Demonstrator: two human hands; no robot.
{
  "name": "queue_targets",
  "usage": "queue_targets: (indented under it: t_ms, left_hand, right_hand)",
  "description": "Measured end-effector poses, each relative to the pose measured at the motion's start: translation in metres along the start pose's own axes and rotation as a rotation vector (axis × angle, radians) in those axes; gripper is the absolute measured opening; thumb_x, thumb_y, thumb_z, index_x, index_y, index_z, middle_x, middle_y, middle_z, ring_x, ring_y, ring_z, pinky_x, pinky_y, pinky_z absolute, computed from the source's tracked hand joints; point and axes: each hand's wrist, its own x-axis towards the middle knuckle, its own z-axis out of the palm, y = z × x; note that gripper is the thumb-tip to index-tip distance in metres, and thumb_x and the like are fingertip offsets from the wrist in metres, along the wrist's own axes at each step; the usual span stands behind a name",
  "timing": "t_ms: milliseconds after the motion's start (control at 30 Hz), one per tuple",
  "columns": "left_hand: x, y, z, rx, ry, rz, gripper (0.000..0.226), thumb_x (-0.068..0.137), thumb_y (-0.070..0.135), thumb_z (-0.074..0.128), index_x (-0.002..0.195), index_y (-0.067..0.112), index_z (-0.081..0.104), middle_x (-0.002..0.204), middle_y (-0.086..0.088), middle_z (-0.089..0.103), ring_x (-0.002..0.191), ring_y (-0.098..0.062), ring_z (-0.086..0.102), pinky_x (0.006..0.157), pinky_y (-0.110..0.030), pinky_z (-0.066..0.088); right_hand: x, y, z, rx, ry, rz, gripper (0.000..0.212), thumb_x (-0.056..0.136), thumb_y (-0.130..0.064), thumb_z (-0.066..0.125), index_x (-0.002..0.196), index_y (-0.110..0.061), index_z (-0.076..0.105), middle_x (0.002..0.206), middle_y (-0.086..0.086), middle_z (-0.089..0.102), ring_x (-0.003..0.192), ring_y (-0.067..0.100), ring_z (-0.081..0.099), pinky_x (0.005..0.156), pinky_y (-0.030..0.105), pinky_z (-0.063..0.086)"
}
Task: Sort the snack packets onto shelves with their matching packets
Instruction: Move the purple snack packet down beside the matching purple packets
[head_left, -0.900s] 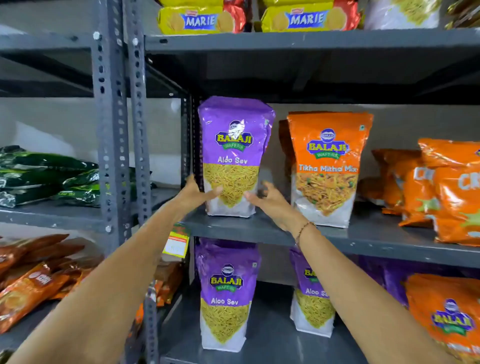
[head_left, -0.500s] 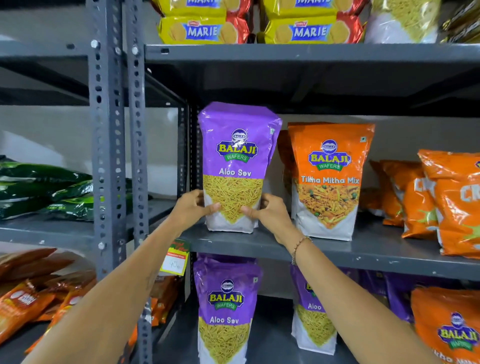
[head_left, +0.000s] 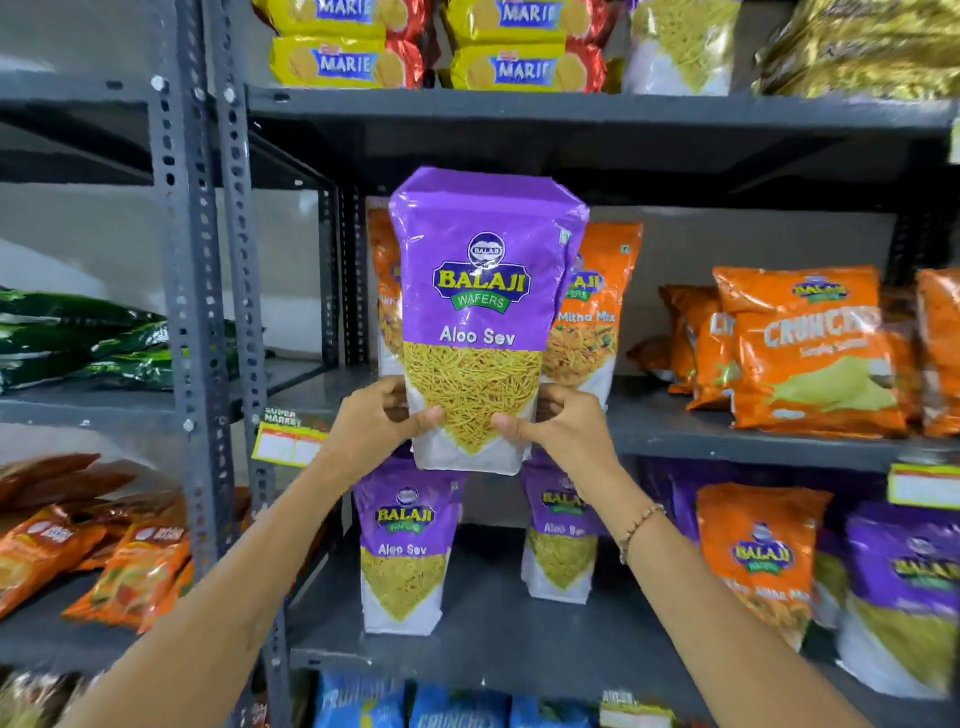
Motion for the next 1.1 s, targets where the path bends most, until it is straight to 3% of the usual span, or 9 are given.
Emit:
queue_targets:
  t_ms: [67,267,400,533,633,733,933,1033,1100]
  left_hand:
    - [-0.024,-0.001,0.016,0.001,-0.021,-0.014,0.028,0.063,0.043,0.079,0.083,0.044,0.059,0.075,0.037,0.069,0.076,0.012,0.066,0.075,-0.009,0.052]
    - [-0.089,-0.043,0.078,-0.090,-0.062,-0.119,0.041,0.068,0.014,0.080,0.101,0.022,0.058,0.090,0.013,0.067,0.072,0.014,0.063,0.070,-0.004,0.048]
    - [-0.121,-0.082,0.120,-0.094,-0.147,-0.246,0.049,0.066,0.013,0.081,0.106,0.015,0.053,0.092,0.001,0.066,0.083,-0.011,0.065,0.076,-0.012,0.050]
    - [-0.134,-0.122,0.156,-0.025,-0.228,-0.302,0.049,0.066,0.013,0.082,0.103,0.011,0.049,0.085,0.004,0.060,0.074,-0.008,0.057,0.061,-0.002,0.044]
    - [-0.128,-0.153,0.177,0.020,-0.295,-0.371,0.060,0.063,0.023,0.084,0.109,0.006,0.050,0.093,-0.007,0.065,0.084,-0.022,0.061,0.069,-0.019,0.048]
    - [-0.110,-0.181,0.195,0.057,-0.345,-0.413,0.069,0.058,0.027,0.087,0.112,0.008,0.048,0.105,-0.018,0.067,0.096,-0.031,0.064,0.083,-0.044,0.052]
    - [-0.070,-0.217,0.225,0.031,-0.374,-0.438,0.069,0.059,0.019,0.086,0.116,0.009,0.048,0.101,0.001,0.065,0.089,-0.015,0.061,0.071,-0.010,0.047]
    - [-0.055,-0.236,0.235,0.005,-0.365,-0.445,0.068,0.057,0.018,0.087,0.113,0.012,0.049,0.104,-0.004,0.068,0.092,-0.021,0.066,0.084,-0.031,0.054]
    - [-0.047,-0.245,0.240,-0.009,-0.358,-0.440,0.067,0.059,0.017,0.086,0.114,0.011,0.049,0.105,0.000,0.065,0.095,-0.016,0.063,0.085,-0.032,0.050]
  right_hand:
    - [-0.029,0.008,-0.012,0.029,0.011,0.022,0.030,0.060,-0.015,0.086,0.083,-0.022,0.069,0.082,-0.011,0.072,0.072,-0.002,0.068,0.065,0.013,0.053]
    - [-0.112,0.066,-0.035,0.021,0.025,0.159,0.042,0.059,-0.008,0.086,0.092,-0.023,0.066,0.090,-0.010,0.071,0.076,-0.009,0.066,0.070,0.008,0.049]
    - [-0.149,0.119,-0.045,-0.015,0.024,0.291,0.043,0.060,-0.005,0.085,0.090,-0.028,0.064,0.096,-0.006,0.071,0.080,-0.008,0.066,0.075,0.014,0.053]
    - [-0.166,0.173,-0.049,-0.025,0.053,0.405,0.049,0.058,0.004,0.083,0.089,-0.028,0.063,0.092,-0.013,0.069,0.081,-0.002,0.067,0.076,0.017,0.055]
    - [-0.166,0.212,-0.049,-0.040,0.045,0.474,0.051,0.058,0.004,0.083,0.093,-0.027,0.063,0.095,-0.009,0.069,0.089,0.010,0.066,0.084,0.028,0.054]
    - [-0.154,0.245,-0.053,-0.042,0.060,0.532,0.052,0.057,0.006,0.083,0.092,-0.026,0.063,0.095,-0.008,0.070,0.086,0.004,0.067,0.082,0.028,0.054]
    - [-0.114,0.299,-0.059,-0.009,0.030,0.589,0.052,0.056,0.014,0.079,0.092,-0.020,0.063,0.085,-0.012,0.075,0.084,0.001,0.068,0.075,0.019,0.054]
    - [-0.098,0.318,-0.060,-0.011,0.034,0.601,0.052,0.056,0.014,0.079,0.092,-0.020,0.063,0.084,-0.014,0.075,0.084,-0.001,0.068,0.074,0.017,0.054]
    - [-0.089,0.326,-0.060,-0.005,0.043,0.604,0.053,0.057,0.015,0.079,0.093,-0.020,0.063,0.092,-0.010,0.073,0.084,-0.001,0.068,0.074,0.017,0.055]
